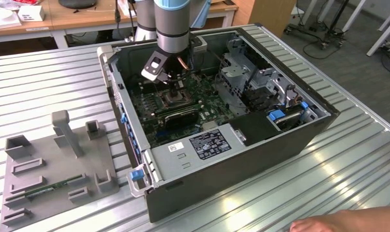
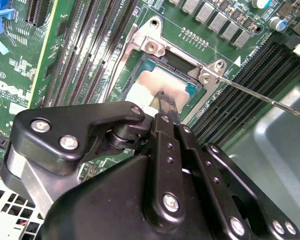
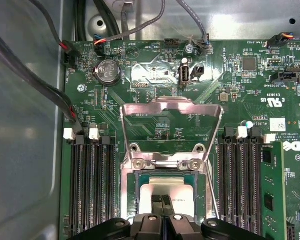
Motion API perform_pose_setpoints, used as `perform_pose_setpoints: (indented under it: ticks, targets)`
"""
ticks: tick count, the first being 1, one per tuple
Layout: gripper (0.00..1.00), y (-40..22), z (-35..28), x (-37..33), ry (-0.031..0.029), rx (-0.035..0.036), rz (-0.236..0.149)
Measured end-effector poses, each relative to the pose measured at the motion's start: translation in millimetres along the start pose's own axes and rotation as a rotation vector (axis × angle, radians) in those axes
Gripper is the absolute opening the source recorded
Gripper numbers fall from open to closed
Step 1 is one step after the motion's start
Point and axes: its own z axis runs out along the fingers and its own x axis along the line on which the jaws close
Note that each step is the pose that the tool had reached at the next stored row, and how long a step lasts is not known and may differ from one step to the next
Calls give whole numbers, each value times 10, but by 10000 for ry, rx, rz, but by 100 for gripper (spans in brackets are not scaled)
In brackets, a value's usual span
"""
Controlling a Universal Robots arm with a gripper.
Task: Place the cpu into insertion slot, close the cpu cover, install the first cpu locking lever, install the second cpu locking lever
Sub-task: 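Place the cpu into insertion slot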
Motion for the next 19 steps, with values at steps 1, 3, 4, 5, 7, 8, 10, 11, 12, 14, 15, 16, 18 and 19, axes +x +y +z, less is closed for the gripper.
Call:
perform_pose_setpoints:
  ticks: [1,3,4,5,7,8,10,11,12,14,15,16,18,19]
  targets:
    - [11,0,0,0,0,1,0]
    - [11,0,0,1,0,0,-1]
    - [11,0,0,1,0,0,0]
    - [11,0,0,1,0,0,0]
    - [11,0,0,1,-1,1,0]
    - [11,0,0,0,0,0,0]
    - [11,1,2,-5,6,-1,1]
    - [11,2,3,-10,8,-3,0]
    - [11,2,3,-17,8,-4,0]
    - [11,2,2,-28,8,-5,1]
    - [11,3,2,-34,9,-6,0]
    - [11,3,3,-39,11,-6,0]
    - [11,3,2,-50,9,-6,0]
    - [11,3,2,-53,10,-6,1]
